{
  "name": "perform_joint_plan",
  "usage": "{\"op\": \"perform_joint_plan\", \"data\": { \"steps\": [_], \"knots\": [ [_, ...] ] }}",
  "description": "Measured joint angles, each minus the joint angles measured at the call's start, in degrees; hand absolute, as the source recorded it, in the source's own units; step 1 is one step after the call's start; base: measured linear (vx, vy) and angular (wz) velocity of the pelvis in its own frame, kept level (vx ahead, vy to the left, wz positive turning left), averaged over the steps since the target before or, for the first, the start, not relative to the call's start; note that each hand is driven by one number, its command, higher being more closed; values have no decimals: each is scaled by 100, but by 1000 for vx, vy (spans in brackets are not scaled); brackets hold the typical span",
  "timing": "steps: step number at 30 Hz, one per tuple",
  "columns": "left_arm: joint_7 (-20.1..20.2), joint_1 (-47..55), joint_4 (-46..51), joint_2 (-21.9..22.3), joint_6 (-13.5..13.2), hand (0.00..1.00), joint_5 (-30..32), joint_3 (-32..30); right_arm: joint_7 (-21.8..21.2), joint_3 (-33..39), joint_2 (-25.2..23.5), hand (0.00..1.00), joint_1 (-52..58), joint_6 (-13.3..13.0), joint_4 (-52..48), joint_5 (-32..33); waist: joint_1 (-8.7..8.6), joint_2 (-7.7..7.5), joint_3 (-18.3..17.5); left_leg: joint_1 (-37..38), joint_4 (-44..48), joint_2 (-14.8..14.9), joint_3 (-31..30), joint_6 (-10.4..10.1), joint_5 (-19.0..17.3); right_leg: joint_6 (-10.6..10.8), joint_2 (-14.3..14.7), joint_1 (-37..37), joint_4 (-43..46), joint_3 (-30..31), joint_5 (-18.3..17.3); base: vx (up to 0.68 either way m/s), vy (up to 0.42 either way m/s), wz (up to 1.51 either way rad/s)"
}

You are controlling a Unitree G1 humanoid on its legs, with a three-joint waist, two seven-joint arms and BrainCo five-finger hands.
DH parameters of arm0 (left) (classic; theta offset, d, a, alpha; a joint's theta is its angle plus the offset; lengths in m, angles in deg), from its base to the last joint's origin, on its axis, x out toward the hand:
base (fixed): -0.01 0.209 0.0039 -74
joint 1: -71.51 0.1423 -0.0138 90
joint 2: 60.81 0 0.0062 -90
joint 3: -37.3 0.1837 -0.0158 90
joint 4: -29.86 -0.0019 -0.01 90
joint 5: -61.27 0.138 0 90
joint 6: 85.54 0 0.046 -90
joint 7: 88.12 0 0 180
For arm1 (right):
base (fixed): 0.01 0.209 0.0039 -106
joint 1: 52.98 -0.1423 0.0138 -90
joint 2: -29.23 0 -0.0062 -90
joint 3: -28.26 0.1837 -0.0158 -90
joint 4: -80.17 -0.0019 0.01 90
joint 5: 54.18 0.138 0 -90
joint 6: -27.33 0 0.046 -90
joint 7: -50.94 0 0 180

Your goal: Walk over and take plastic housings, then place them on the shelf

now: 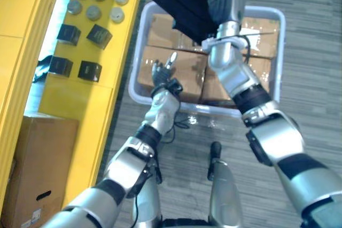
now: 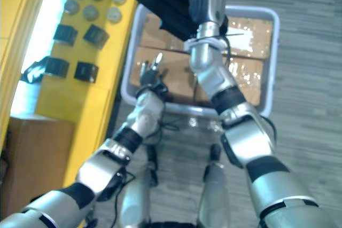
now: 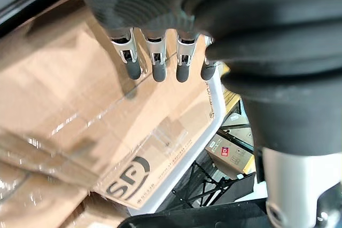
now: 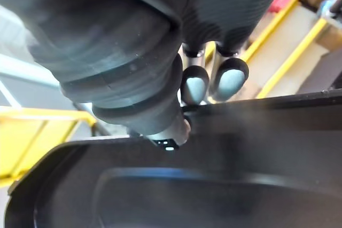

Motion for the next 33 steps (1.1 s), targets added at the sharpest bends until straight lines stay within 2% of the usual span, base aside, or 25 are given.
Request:
{"op": "perform_joint_plan", "data": {
  "steps": [4, 5, 11, 13, 18, 22, 27, 30, 33],
  "knots": [
    [212, -31, -5, 68, -255, 0, -179, 0, 1, -2, -13, 100, 0, -7, -80, 83, -11, -39, -4, -4, -2, 1, 2, -2, -2, -1, 1, -1, -14, 0, 1, 0, 0, 0],
    [427, -34, -4, 85, -414, 0, -212, 0, 1, -3, -44, 100, 1, -7, -80, 172, -16, -40, -3, -5, -3, 1, 4, -2, -2, -1, 2, -1, -17, 0, 1, 0, 0, 0],
    [1202, -45, -3, 119, -917, 0, -222, 19, 1, -3, -144, 100, 4, -10, -82, 177, -25, -45, 0, -4, -4, 3, 11, -7, -7, 2, 9, 7, -46, 4, 14, 0, 0, 0],
    [1611, -46, 3, 188, -1164, 0, -222, 59, 1, -11, -201, 100, 20, -10, -89, 255, -31, -47, 0, -1, -2, 6, 18, -2, -11, 8, 16, 34, -103, 7, 52, 0, 0, 0],
    [1971, -45, 5, 328, -1439, 0, -218, 70, -4, -164, -240, 100, 65, -11, -197, 399, -51, -70, -5, 13, 34, 7, 29, 0, -31, 15, 21, 56, -120, 35, 69, -1, 2, -1],
    [1986, -10, 4, 322, -1527, 0, -215, 67, -4, -163, -340, 100, 167, -103, -269, 415, -69, -74, -6, 119, 59, 10, 97, 19, -67, 34, 32, 170, -229, 101, 134, -8, 14, -8],
    [1996, 33, 4, 320, -1535, 0, -170, 77, -10, -163, -357, 100, 206, -115, -302, 532, -115, -172, -24, 154, 62, 24, 148, 31, -88, 40, 50, 254, -413, 120, 236, -11, 13, -5],
    [1882, 41, 4, 319, -1535, 0, -90, 108, -21, -182, -364, 100, 227, -115, -317, 623, -118, -172, -24, 154, 62, 29, 150, 31, -88, 39, 56, 254, -417, 122, 241, 0, 0, 0],
    [1659, 43, 4, 318, -1541, 0, 274, 135, -34, -216, -366, 100, 284, -115, -477, 621, -125, -172, -24, 155, 61, 30, 151, 31, -88, 38, 59, 254, -417, 126, 242, 0, 0, 0]
  ]
}}
